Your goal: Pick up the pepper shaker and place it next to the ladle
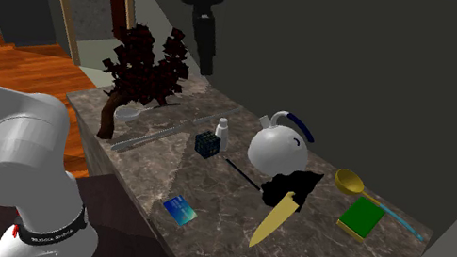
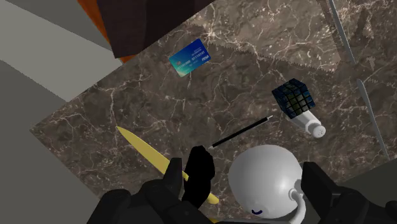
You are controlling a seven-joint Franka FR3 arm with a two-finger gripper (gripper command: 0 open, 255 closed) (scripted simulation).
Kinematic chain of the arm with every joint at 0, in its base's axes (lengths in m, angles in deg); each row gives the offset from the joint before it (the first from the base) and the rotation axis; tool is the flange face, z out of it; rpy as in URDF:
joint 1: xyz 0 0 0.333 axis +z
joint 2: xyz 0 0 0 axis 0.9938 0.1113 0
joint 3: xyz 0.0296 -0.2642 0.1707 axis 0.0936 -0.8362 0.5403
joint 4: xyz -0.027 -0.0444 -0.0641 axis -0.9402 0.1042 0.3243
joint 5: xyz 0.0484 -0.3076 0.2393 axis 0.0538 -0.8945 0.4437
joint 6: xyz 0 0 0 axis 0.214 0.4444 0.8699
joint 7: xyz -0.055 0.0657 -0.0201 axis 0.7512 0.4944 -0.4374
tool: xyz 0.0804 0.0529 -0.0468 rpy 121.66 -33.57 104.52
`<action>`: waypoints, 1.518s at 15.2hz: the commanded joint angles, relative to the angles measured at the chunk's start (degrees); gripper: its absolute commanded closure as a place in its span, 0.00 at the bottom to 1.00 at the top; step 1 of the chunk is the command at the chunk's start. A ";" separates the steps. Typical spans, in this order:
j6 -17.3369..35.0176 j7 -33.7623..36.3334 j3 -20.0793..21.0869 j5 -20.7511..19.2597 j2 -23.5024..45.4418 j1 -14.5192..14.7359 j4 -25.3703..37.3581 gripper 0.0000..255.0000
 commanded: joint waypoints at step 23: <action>35.25 17.56 22.01 -2.71 28.35 2.80 -7.39 0.00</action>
